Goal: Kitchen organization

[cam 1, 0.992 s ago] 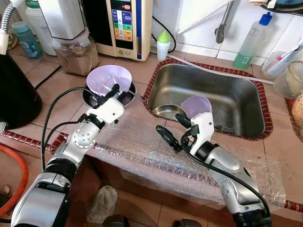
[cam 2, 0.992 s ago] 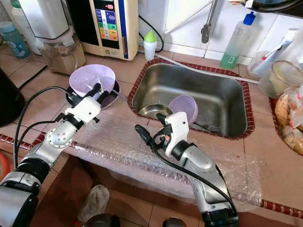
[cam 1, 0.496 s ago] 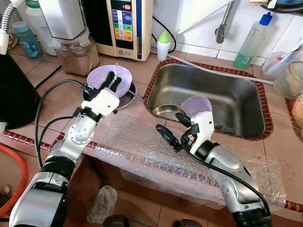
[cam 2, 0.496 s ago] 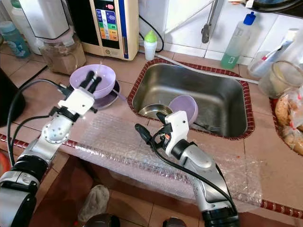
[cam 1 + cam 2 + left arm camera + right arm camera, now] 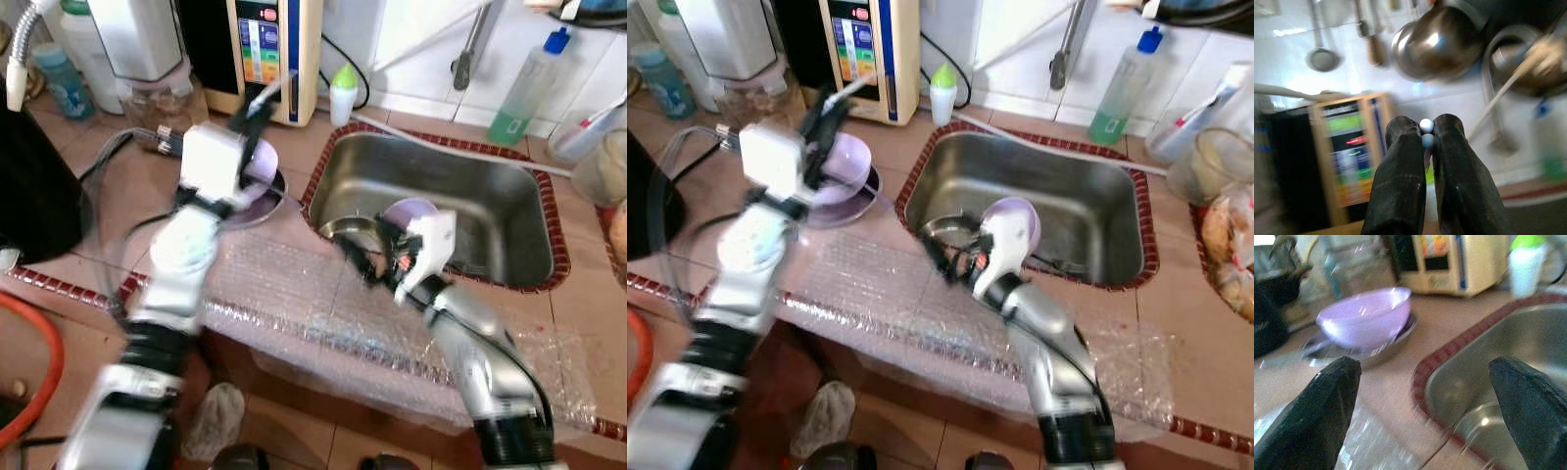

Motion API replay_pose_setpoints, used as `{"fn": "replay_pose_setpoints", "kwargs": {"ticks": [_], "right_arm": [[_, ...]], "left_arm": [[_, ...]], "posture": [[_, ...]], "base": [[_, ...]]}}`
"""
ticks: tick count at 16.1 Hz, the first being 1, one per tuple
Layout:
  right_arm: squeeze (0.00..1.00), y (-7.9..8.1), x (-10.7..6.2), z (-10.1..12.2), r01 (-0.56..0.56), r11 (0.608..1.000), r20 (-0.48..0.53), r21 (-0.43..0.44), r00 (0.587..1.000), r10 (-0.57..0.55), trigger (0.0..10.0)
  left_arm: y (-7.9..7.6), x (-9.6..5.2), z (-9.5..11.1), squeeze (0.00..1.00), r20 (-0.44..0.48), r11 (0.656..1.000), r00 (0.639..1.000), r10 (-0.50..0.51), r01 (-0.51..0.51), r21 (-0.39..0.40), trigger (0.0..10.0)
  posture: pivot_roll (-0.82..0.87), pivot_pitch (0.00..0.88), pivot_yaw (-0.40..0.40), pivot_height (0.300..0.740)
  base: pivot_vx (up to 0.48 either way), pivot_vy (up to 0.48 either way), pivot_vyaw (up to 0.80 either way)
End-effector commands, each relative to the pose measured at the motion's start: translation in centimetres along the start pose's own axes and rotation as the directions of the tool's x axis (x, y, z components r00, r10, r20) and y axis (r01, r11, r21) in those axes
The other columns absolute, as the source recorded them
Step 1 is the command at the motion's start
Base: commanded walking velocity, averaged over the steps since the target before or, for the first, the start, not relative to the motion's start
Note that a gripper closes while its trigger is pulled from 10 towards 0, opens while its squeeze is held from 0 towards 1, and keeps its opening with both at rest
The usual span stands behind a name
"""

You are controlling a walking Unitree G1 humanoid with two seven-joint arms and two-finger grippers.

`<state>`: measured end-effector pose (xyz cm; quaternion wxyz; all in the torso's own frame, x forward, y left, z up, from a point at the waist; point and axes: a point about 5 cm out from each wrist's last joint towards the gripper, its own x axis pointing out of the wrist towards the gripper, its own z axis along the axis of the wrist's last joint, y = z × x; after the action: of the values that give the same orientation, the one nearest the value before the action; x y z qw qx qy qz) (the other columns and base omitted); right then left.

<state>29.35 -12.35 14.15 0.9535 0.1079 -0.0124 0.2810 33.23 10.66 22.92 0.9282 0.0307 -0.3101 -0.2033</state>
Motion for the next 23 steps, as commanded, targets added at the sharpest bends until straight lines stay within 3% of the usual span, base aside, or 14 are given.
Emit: {"fn": "replay_pose_setpoints", "kwargs": {"ticks": [1, 2, 3, 5, 6, 10, 13, 15, 16, 17, 18, 23], "right_arm": [[0.0, -1.2, -0.1, 0.4, 0.072, 0.996, 0.023, 0.05, 0.997, -0.073, 10.0], [0.0, -1.7, 0.0, 0.8, 0.097, 0.995, 0.04, 0.037, 0.994, -0.098, 10.0], [0.0, -1.9, 0.1, 1.2, 0.095, 0.995, 0.046, -0.026, 0.995, -0.094, 10.0], [0.0, -2.0, 0.2, 1.6, 0.074, 0.993, 0.043, -0.096, 0.997, -0.07, 10.0], [0.0, -2.3, 0.3, 1.9, 0.059, 0.98, 0.027, -0.189, 0.998, -0.054, 10.0], [0.0, -3.5, 0.0, 1.6, 0.02, 0.902, -0.047, -0.431, 0.998, -0.045, 10.0], [0.0, -4.3, 0.3, 0.9, 0.012, 0.866, -0.092, -0.5, 0.994, -0.067, 10.0], [0.0, -4.5, 0.7, 0.2, 0.02, 0.864, -0.111, -0.503, 0.99, -0.088, 10.0], [0.0, -4.6, 1.2, -0.6, 0.034, 0.87, -0.124, -0.491, 0.986, -0.108, 3.7], [0.0, -4.6, 1.5, -0.8, 0.049, 0.878, -0.119, -0.475, 0.986, -0.119, 1.1], [0.0, -4.6, 2.1, -1.1, 0.069, 0.9, -0.117, -0.431, 0.984, -0.131, 0.0], [0.0, -4.9, 3.6, -1.8, 0.149, 0.921, -0.104, -0.36, 0.975, -0.199, 0.0]], "left_arm": [[-0.3, 0.7, 0.6, 0.0, -0.011, 0.987, 1.0, 0.011, -0.013, -0.159, 0.0], [-0.8, 0.9, 0.4, 0.0, -0.044, 0.955, 0.999, 0.032, -0.043, -0.294, 0.0], [-1.2, 0.9, 0.2, 0.0, -0.069, 0.933, 0.997, 0.02, -0.044, -0.358, 0.0], [-1.9, 0.9, -0.3, 0.0, -0.114, 0.911, 0.993, -0.021, -0.028, -0.412, 0.0], [-2.9, 0.9, -0.9, 0.0, -0.183, 0.888, 0.98, -0.075, -0.018, -0.46, 0.0], [-5.4, 0.7, -2.8, 0.0, -0.344, 0.85, 0.916, -0.208, -0.005, -0.527, 0.0], [-6.9, 0.6, -3.3, 0.0, -0.396, 0.83, 0.877, -0.274, 0.008, -0.557, 0.0], [-7.5, 0.7, -3.1, 0.0, -0.393, 0.817, 0.87, -0.297, 0.018, -0.577, 0.0], [-8.0, 0.7, -3.0, 0.0, -0.396, 0.808, 0.862, -0.316, 0.025, -0.589, 0.0], [-8.1, 0.7, -3.0, 0.0, -0.398, 0.805, 0.86, -0.319, 0.024, -0.593, 0.0], [-8.3, 0.7, -2.9, 0.0, -0.401, 0.801, 0.858, -0.321, 0.02, -0.599, 0.0], [-8.3, 0.5, -2.8, 0.0, -0.411, 0.794, 0.852, -0.324, 0.009, -0.608, 0.0]], "posture": [[-0.07, 0.011, 0.006, 0.74], [-0.06, 0.009, 0.005, 0.74], [-0.06, 0.008, 0.005, 0.74], [-0.07, 0.005, 0.005, 0.74], [-0.07, 0.003, 0.005, 0.74], [-0.08, 0.002, 0.008, 0.74], [-0.08, 0.002, 0.012, 0.74], [-0.08, 0.002, 0.014, 0.74], [-0.08, 0.002, 0.014, 0.74], [-0.08, 0.002, 0.013, 0.74], [-0.08, 0.002, 0.011, 0.74], [-0.07, 0.003, 0.002, 0.74]], "base": [[0.0, 0.0, 0.0], [0.0, 0.0, 0.0], [0.0, 0.0, 0.0], [0.0, 0.0, 0.0], [0.0, 0.0, 0.0], [0.0, 0.0, 0.0], [0.0, 0.0, 0.0], [0.0, 0.0, 0.0], [0.0, 0.0, 0.0], [0.0, 0.0, 0.0], [0.0, 0.0, 0.0], [0.0, 0.0, 0.0]]}}
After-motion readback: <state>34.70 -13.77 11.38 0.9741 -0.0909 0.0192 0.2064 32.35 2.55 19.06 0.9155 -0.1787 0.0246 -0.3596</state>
